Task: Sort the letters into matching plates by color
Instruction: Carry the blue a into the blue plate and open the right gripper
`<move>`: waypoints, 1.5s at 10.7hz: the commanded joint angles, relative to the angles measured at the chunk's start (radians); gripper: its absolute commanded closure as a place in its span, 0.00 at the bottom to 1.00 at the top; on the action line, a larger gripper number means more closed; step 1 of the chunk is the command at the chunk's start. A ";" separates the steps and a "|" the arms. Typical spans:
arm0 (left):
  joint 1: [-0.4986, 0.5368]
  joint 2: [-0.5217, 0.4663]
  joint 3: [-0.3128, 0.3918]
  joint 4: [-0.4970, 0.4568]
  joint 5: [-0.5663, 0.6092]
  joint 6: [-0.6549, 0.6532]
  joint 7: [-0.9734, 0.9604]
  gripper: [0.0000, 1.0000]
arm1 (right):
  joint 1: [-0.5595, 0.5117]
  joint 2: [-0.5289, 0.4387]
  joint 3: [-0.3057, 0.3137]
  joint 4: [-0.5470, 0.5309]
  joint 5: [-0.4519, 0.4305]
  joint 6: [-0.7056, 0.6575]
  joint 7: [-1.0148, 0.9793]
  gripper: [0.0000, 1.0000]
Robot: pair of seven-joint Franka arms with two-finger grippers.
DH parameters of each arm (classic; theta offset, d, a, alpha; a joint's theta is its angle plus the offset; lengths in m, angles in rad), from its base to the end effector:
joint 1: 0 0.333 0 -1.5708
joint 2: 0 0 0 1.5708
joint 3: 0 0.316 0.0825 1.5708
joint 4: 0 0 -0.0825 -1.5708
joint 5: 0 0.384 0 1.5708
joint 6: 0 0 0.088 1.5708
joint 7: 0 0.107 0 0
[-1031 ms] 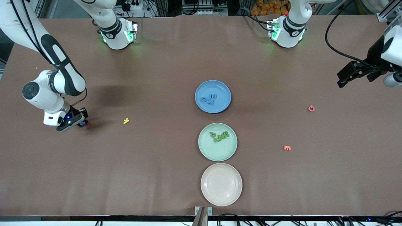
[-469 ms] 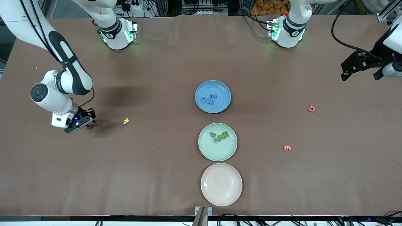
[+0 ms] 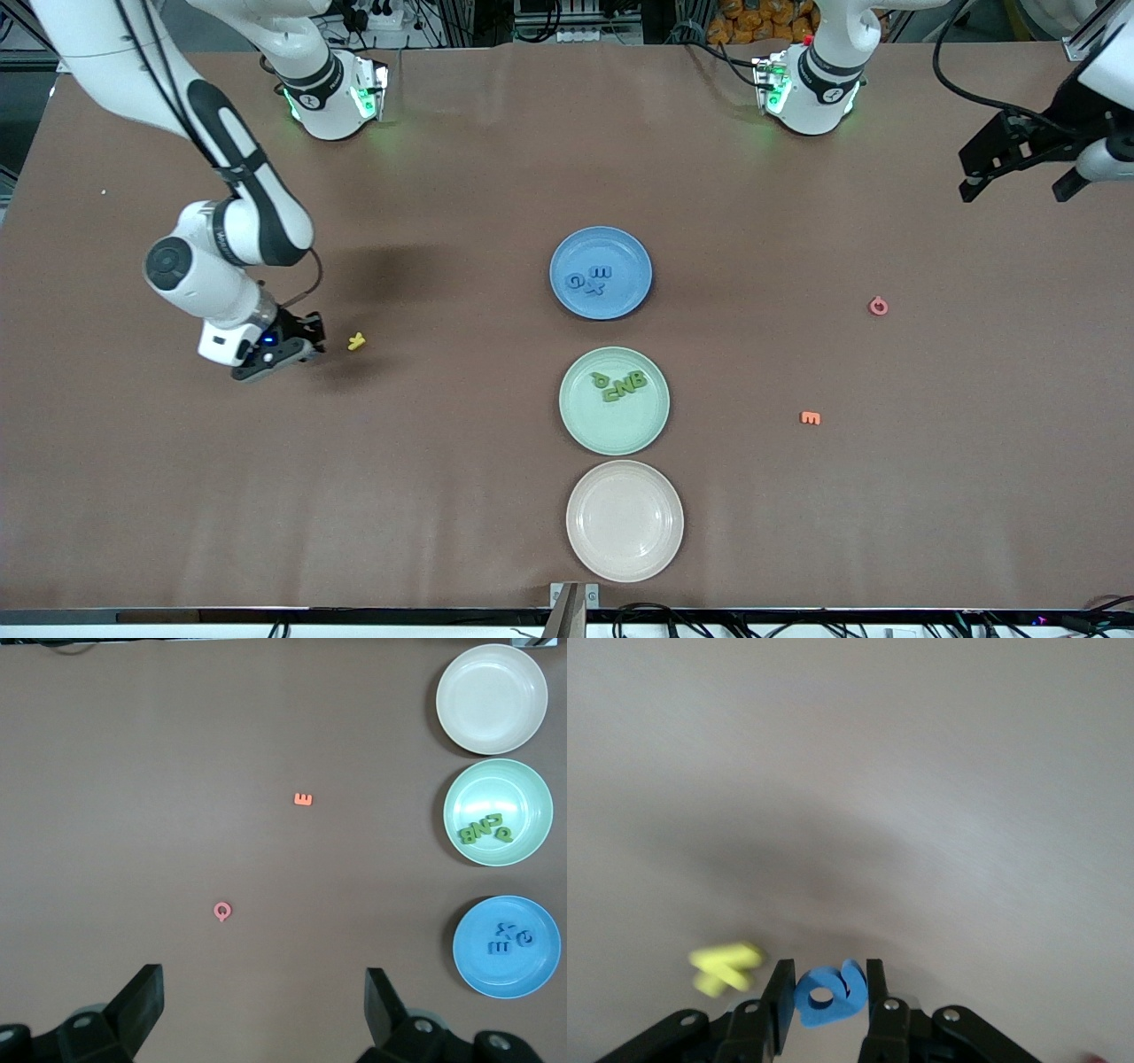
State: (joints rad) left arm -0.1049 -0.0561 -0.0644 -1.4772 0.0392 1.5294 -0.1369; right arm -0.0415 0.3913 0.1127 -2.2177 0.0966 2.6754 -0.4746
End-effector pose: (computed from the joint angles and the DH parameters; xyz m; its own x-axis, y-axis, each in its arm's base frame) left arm 0.5241 -0.0865 0.6951 0.9932 -0.0301 0.1128 -0.0272 -0.9993 -0.0272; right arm 0.5567 0.0375 0.2050 0.8968 0.4315 0.0977 0.4376 -0.8976 -0.0530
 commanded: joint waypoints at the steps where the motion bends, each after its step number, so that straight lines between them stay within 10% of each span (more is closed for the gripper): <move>1: 0.004 -0.042 -0.017 -0.051 -0.021 0.001 -0.026 0.00 | 0.187 -0.020 -0.005 0.062 0.080 -0.064 0.239 0.72; 14: 0.045 -0.016 0.005 -0.077 -0.082 0.058 -0.012 0.00 | 0.816 0.216 -0.005 0.504 0.071 -0.253 1.068 0.72; 15: 0.047 -0.019 0.003 -0.083 -0.082 0.058 -0.012 0.00 | 0.828 0.234 -0.005 0.519 0.069 -0.252 1.070 0.68; 16: 0.045 -0.018 0.003 -0.083 -0.081 0.060 -0.012 0.00 | 0.828 0.236 -0.007 0.523 0.069 -0.252 1.068 0.36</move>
State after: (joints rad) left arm -0.0673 -0.0434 -0.0587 -1.5262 -0.0299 1.5828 -0.1548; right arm 0.7726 0.5754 0.1156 -1.7620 0.1577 2.4420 0.5799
